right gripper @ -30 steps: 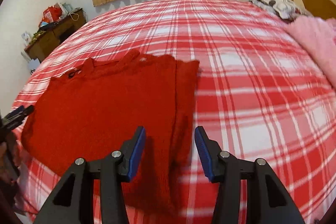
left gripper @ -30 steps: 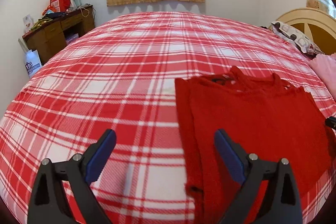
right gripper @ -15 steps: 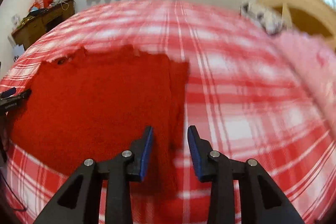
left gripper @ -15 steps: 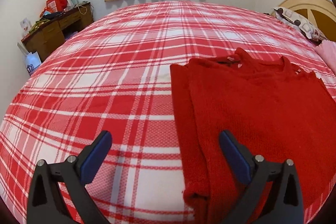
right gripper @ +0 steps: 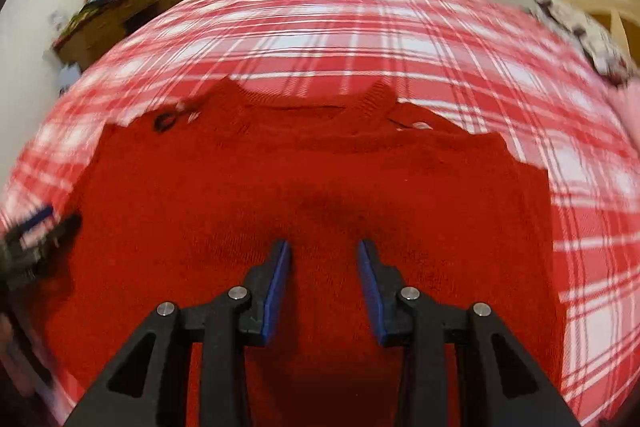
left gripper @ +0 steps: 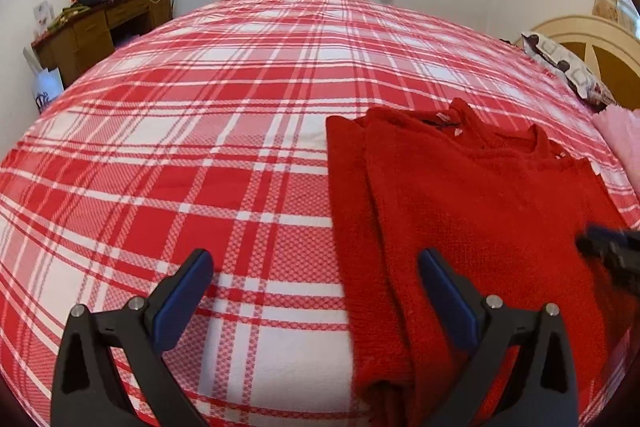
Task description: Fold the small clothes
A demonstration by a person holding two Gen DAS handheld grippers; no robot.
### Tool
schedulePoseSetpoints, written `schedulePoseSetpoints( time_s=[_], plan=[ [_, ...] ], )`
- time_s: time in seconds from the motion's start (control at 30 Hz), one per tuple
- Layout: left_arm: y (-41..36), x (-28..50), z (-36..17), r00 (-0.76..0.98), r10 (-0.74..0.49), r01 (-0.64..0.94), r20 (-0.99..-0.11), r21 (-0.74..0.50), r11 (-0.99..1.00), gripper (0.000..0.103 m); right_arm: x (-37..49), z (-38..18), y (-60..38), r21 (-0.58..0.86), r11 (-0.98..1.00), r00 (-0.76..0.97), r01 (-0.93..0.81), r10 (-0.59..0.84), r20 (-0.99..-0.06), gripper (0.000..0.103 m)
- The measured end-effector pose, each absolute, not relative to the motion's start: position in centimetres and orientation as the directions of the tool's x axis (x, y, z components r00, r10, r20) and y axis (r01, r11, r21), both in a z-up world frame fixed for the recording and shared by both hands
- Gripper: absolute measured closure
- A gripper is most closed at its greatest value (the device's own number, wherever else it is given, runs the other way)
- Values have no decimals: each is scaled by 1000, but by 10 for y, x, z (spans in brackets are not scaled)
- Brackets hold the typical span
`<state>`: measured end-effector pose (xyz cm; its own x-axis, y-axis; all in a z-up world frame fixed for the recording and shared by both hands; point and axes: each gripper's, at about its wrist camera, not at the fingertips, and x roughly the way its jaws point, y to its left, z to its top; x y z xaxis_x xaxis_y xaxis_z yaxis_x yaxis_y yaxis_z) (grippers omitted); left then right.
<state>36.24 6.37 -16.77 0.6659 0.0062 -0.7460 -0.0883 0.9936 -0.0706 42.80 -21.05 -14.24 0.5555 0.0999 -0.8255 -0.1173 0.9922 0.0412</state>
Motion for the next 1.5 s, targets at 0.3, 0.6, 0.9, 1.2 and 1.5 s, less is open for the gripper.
schedulePoseSetpoints(
  time_s=[0.3,0.6,0.9,1.2,1.5],
  plan=[
    [76,360,-169,671,-55,-96,-739,-161,982,0,430,-157,-142,22,962,543,-273,173,-822,63],
    [69,361,-168,669,-8,-100,-743,-101,990,0,457,-159,-148,27,980,575,-199,138,-807,60],
    [73,361,-170,663,-29,-95,-748,-122,988,0,383,-139,-138,20,962,629,-273,195,-752,52],
    [70,361,-170,660,-27,-92,-750,-116,989,0,350,-146,-151,14,967,653,-256,184,-734,36],
    [96,348,-165,690,-103,-107,-717,-242,964,0,302,-147,-123,-115,910,690,-398,214,-692,36]
  ],
)
